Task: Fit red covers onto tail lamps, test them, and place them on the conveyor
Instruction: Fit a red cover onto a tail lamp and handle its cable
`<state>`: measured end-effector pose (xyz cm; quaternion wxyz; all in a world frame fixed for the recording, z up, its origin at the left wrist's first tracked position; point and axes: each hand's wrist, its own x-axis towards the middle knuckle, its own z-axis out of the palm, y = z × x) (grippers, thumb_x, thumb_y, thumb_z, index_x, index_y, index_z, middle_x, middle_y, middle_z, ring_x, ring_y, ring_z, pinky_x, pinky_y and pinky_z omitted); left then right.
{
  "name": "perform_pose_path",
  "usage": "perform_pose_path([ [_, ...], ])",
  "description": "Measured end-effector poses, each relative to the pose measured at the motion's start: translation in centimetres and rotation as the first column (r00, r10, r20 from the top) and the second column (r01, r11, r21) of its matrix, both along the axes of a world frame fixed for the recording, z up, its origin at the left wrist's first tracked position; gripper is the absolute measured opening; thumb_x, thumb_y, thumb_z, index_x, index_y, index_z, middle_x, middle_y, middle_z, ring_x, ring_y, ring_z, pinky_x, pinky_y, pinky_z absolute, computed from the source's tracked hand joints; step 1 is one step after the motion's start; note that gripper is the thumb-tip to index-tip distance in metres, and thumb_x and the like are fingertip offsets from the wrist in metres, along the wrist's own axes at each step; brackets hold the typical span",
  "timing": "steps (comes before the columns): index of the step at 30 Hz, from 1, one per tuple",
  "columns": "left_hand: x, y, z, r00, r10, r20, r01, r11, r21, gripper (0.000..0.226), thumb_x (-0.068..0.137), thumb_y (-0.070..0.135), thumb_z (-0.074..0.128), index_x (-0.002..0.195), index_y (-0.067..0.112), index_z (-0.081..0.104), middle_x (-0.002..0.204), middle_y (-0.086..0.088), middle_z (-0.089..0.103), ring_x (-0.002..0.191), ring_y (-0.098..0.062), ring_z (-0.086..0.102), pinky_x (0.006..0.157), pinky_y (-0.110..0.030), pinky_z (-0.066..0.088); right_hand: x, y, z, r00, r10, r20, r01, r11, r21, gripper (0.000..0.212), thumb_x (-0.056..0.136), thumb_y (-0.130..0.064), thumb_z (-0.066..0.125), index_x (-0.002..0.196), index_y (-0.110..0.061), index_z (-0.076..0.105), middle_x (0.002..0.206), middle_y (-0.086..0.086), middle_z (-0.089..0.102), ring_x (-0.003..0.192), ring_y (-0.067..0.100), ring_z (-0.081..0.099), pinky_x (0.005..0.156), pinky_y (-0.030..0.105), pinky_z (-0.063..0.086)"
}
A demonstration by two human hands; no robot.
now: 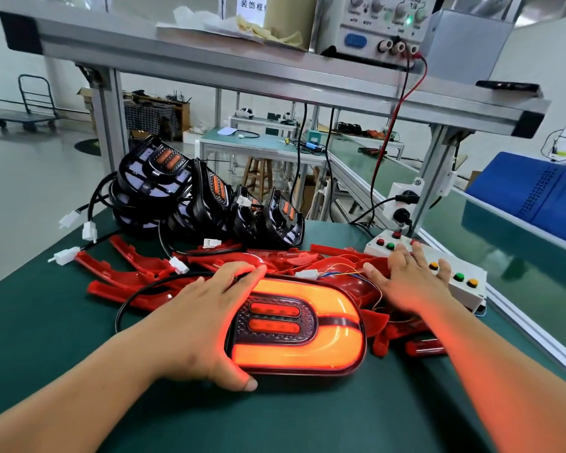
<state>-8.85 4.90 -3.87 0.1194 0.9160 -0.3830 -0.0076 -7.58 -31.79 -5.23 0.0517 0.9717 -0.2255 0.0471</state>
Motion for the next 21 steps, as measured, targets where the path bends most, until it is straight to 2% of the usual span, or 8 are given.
perform_pose_path([
  [5,-0.1,0.0,0.1,1.0,0.009,-0.005,-0.009,1.0,0.02,0.143,0.051,0.078,0.071,0.149,0.037,-0.025,0.144,0.031,-0.015,0.139,-0.002,0.014,0.123,-0.03,0.009,0.0,0.2,0.4,1.0,-0.004,-0.004,0.004,1.0,0.019,0.11,0.07,-0.084,-0.003,0.153,-0.014,0.015,0.163,0.0,0.008,0.15,0.017,-0.006,0.115,0.058,-0.006],
  [8,-0.1,0.0,0.2,1.0,0.008,-0.017,-0.008,0.999,0.031,0.142,0.053,0.078,0.071,0.145,0.042,-0.032,0.142,0.033,-0.016,0.137,-0.002,0.016,0.121,-0.028,0.008,0.2,0.4,0.9,1.0,-0.015,0.018,0.014,1.0,0.025,0.094,0.084,-0.079,0.009,0.147,-0.012,0.029,0.159,0.004,0.024,0.15,0.019,0.008,0.115,0.058,0.0],
  [11,-0.2,-0.1,0.3,0.999,0.01,-0.033,-0.009,0.999,0.041,0.137,0.053,0.079,0.071,0.128,0.048,-0.04,0.141,0.034,-0.017,0.135,-0.002,0.017,0.119,-0.027,0.009,0.9,0.9,1.1,0.998,-0.006,0.07,0.002,0.998,0.06,0.078,0.09,-0.072,0.019,0.135,-0.012,0.039,0.148,0.005,0.04,0.143,0.022,0.027,0.114,0.056,0.006],
  [14,-0.3,-0.2,0.3,0.999,0.009,-0.039,-0.008,0.999,0.04,0.135,0.053,0.079,0.071,0.125,0.05,-0.04,0.141,0.034,-0.017,0.135,-0.003,0.018,0.12,-0.028,0.01,1.4,1.7,1.2,0.996,0.021,0.088,-0.027,0.997,0.067,0.072,0.093,-0.069,0.021,0.135,-0.012,0.038,0.144,0.007,0.043,0.136,0.024,0.038,0.113,0.053,0.005],
  [17,-0.2,-0.2,0.3,0.999,0.003,-0.046,-0.001,1.0,0.031,0.132,0.052,0.08,0.069,0.12,0.056,-0.042,0.142,0.034,-0.017,0.133,-0.003,0.019,0.12,-0.027,0.011,1.7,2.3,1.3,0.994,0.04,0.104,-0.043,0.999,0.025,0.074,0.093,-0.068,0.021,0.14,-0.012,0.035,0.149,0.008,0.04,0.137,0.026,0.036,0.112,0.054,0.007],
  [21,0.0,-0.1,0.2,0.999,-0.004,-0.033,0.005,1.0,0.028,0.138,0.051,0.08,0.069,0.13,0.05,-0.04,0.142,0.034,-0.018,0.137,-0.004,0.017,0.121,-0.028,0.007,1.8,2.5,1.1,0.994,0.082,0.077,-0.084,0.996,0.022,0.067,0.093,-0.068,0.02,0.133,-0.018,0.04,0.152,0.01,0.034,0.137,0.031,0.035,0.11,0.055,0.025],
])
